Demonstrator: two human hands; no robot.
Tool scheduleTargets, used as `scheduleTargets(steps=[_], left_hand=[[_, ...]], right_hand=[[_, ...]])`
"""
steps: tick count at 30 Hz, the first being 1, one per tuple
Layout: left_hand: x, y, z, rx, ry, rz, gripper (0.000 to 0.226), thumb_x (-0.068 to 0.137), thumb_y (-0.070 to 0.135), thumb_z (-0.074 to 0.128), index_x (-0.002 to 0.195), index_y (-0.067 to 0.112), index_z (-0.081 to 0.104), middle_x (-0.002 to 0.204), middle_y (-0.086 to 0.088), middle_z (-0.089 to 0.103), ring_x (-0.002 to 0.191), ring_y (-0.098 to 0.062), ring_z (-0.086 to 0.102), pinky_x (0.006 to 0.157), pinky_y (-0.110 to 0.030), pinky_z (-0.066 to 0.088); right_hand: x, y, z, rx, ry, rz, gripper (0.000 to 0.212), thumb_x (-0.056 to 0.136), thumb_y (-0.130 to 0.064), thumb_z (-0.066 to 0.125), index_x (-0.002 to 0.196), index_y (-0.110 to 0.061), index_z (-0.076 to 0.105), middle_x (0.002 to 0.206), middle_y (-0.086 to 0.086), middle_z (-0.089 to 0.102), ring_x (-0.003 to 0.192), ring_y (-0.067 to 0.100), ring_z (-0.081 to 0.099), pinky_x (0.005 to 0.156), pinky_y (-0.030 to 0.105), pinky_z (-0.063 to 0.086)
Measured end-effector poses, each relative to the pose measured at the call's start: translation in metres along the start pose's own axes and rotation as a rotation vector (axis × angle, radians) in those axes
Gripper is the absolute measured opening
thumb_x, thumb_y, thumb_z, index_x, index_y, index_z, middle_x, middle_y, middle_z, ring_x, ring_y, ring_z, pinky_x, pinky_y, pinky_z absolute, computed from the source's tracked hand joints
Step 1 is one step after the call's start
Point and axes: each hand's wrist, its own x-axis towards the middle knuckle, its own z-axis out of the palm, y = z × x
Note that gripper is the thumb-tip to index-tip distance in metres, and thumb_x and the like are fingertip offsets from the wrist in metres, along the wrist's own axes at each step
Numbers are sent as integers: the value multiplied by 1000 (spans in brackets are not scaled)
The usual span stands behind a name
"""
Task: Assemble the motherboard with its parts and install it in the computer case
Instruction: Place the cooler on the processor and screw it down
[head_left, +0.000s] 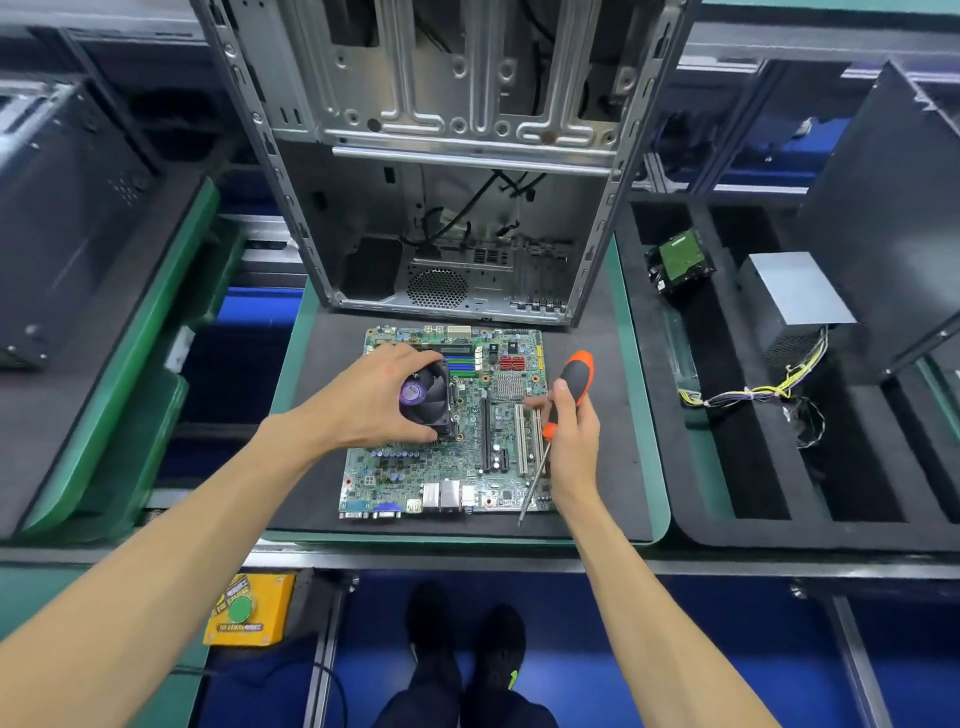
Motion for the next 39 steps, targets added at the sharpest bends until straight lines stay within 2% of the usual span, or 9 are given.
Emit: scheduleTargets(steps=[5,9,14,21,28,34,39], left_hand=[[0,3,3,29,17,-11,91,65,49,86,142,19,48,125,1,55,113,-18,46,103,-39,41],[0,3,5,38,22,-7,91,67,48,85,143,19,46,127,1,54,114,-18,45,105,-41,39],[-2,2,6,24,19,4,91,67,46,86,144,19,45,130,3,52,119,-17,44,107,-42,38],[0,1,8,47,21,28,94,67,46,86,146,17,45,132,2,53,120,-18,45,106,-37,38],[5,0,6,58,-3,37,96,66,47,87,147,17,44,132,2,52,121,-19,45,106,-35,37],[14,1,0,130,-72,29,100,65,50,86,149,17,42,133,1,52,124,-20,44,108,-43,38],[12,0,3,146,-67,29,101,66,51,85,150,16,41,131,1,51,123,-19,44,108,-42,38]], right_hand=[[0,3,0,1,22,-4,24,107,-33,47,100,-13,58,81,-13,74,68,-7,55,62,3,42],[-1,3,1,7,26,-8,21,108,-30,48,99,-15,58,78,-14,72,66,-6,54,61,4,42],[-2,3,2,16,23,-12,21,107,-31,49,100,-13,59,77,-14,71,65,-4,54,61,4,42],[-3,2,2,8,20,-12,21,105,-35,49,98,-18,58,79,-13,71,67,-7,53,62,4,42],[-4,0,3,19,19,-24,22,103,-39,49,96,-20,58,79,-11,71,62,0,47,60,9,42],[-3,1,2,13,25,-22,24,104,-37,49,98,-17,59,81,-12,71,65,-3,50,61,6,42],[-4,1,3,17,21,-22,23,106,-34,49,97,-15,59,81,-12,70,68,-2,52,65,5,44]])
